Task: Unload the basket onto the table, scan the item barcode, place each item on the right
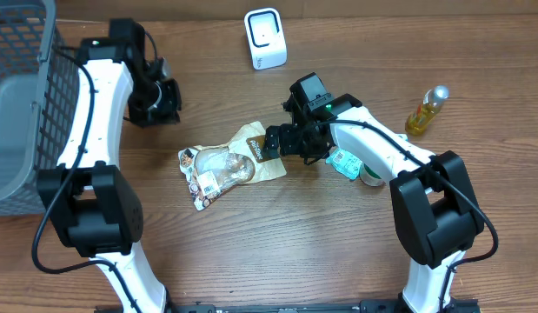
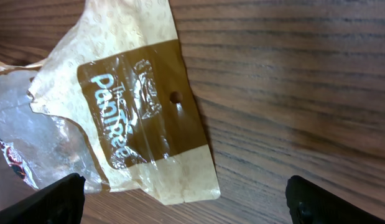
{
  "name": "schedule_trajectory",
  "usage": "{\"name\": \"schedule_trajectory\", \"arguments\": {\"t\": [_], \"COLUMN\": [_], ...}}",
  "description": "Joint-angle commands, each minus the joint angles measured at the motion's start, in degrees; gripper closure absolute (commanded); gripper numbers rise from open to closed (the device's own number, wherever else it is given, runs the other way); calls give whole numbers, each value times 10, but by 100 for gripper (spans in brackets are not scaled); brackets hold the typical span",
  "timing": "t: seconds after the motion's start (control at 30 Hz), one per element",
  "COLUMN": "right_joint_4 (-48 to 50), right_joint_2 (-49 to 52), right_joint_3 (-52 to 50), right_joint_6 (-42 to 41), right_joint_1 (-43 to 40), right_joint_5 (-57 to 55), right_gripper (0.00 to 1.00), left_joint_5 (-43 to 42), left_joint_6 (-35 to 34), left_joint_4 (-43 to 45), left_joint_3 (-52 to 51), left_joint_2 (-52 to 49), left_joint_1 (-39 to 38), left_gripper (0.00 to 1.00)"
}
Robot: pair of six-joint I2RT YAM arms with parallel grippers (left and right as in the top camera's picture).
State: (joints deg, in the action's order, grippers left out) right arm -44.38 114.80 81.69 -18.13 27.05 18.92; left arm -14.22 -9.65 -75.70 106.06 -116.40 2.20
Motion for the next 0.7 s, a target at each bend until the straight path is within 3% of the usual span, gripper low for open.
{"name": "schedule_trajectory", "arguments": {"t": [0.0,0.27,0.67], "right_joint_4": [-6,-27,24], "right_joint_2": [-21,-8,5], "right_joint_3": [15,15,15], "right_joint_6": [7,47,64], "right_joint_1": [-10,-13,-13], "right_joint_5": [-3,9,58], "right_gripper": [0,0,0], "left_joint_5": [-34,-2,13], "left_joint_6": [-15,-6,9], "left_joint_4": [-23,-1,73], "left_joint_3": [-49,-160,-170], "left_joint_2": [2,2,1], "left_joint_1": [-25,-47,-61], "left_gripper": [96,96,96]}}
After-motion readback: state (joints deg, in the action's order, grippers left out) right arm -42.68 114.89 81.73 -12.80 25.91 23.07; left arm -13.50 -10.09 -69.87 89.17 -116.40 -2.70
